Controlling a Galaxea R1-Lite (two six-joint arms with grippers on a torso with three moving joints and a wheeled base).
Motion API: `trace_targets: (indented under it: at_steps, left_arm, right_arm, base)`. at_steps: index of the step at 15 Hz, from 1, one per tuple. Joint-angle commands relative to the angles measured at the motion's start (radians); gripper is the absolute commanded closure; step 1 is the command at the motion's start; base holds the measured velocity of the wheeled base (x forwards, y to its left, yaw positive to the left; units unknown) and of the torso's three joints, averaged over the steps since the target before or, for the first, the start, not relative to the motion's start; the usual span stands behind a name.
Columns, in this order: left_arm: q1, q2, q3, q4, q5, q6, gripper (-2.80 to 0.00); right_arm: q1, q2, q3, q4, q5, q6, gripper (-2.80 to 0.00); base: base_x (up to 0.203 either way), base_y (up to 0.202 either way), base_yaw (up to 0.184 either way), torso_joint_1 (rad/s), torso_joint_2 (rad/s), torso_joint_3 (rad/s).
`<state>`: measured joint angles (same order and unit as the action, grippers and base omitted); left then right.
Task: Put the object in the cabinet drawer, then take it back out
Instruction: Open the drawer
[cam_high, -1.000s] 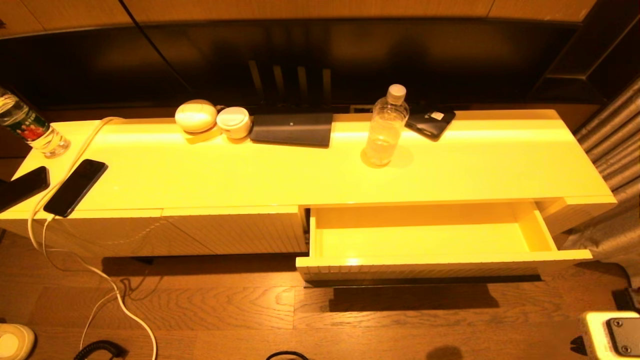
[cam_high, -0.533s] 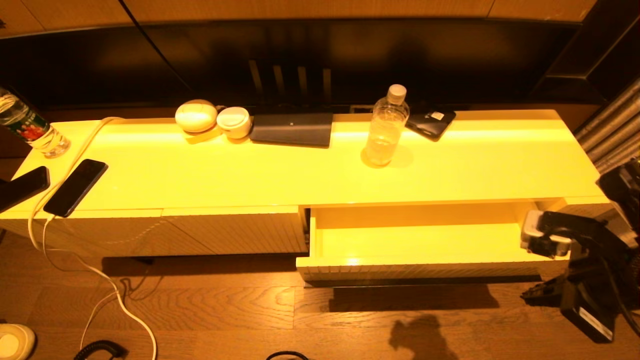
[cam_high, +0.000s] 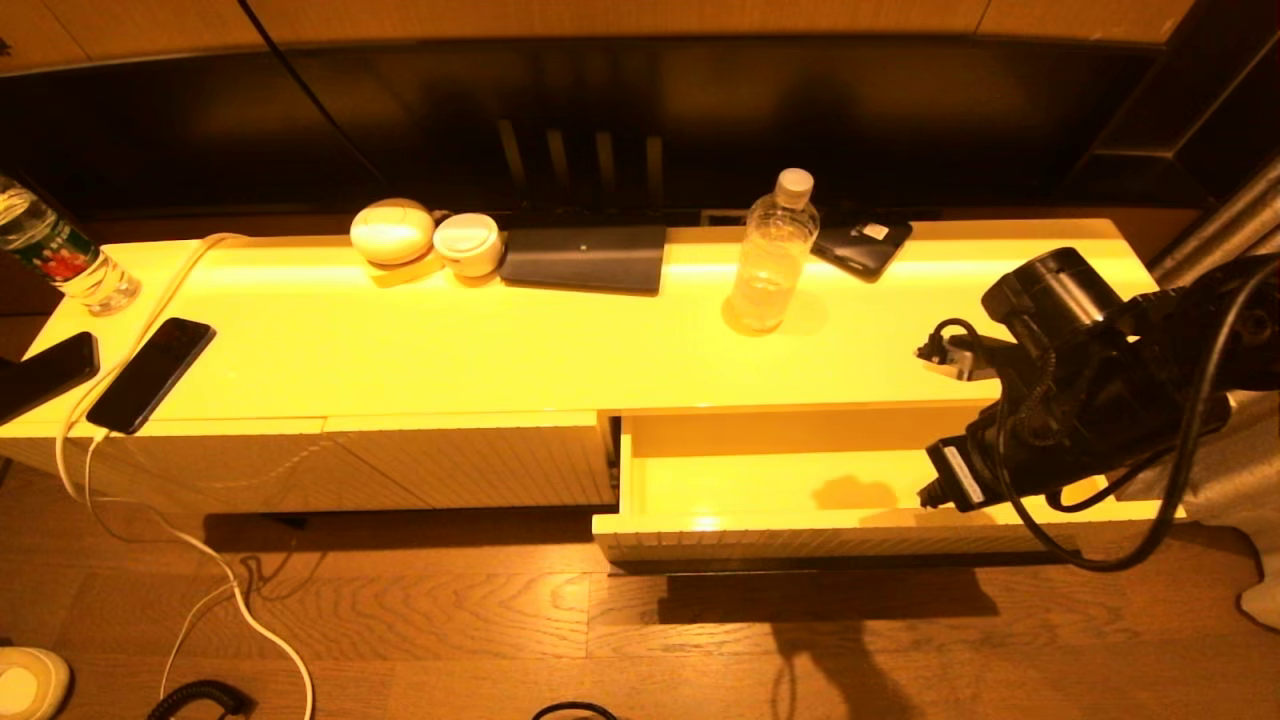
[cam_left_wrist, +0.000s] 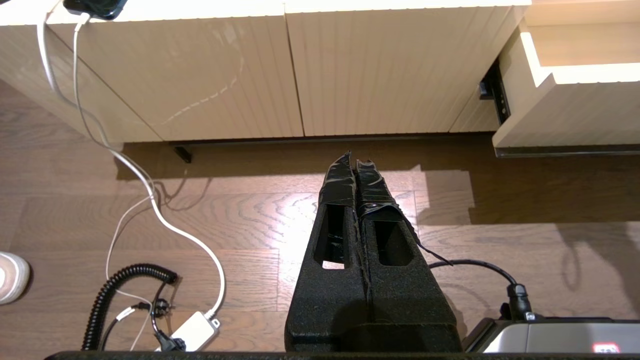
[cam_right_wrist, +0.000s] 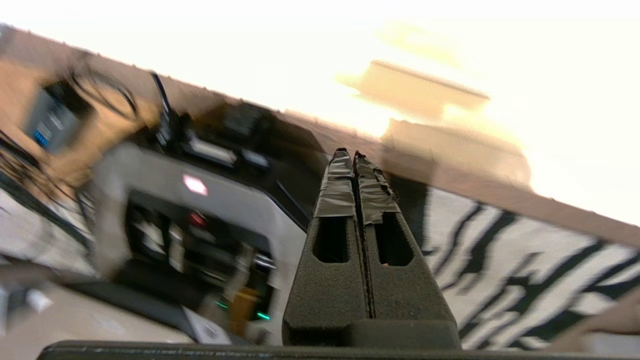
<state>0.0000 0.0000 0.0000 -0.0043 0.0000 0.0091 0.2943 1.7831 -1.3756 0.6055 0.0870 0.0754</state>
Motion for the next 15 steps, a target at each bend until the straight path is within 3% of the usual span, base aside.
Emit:
trace_targets:
  at_steps: [1,4,7,15]
  left_arm:
    - [0.0,0.0,0.003,0.0,0.002,0.0,0.0]
    - [0.0,0.0,0.003,0.0,0.0,0.0,0.0]
    - [0.0,0.0,0.003,0.0,0.002,0.0,0.0]
    - [0.0,0.0,0.003,0.0,0.002,0.0,0.0]
  right_arm:
    - [0.004,0.089,-0.046,0.003,0.0,0.029,0.0]
    - [0.003,0.137,-0.077,0.003,-0.023,0.038,0.0]
    - [-0.001,0.189,-0.159,0.003,-0.05,0.111,0.0]
    - [-0.02,0.266,-0.217,0.002,-0.075,0.118,0.0]
  base:
    - [0.0,0.0,0.0,0.0,0.0,0.0]
    - [0.0,0.0,0.0,0.0,0.0,0.0]
    - [0.0,0.0,0.0,0.0,0.0,0.0]
    - [0.0,0.0,0.0,0.0,0.0,0.0]
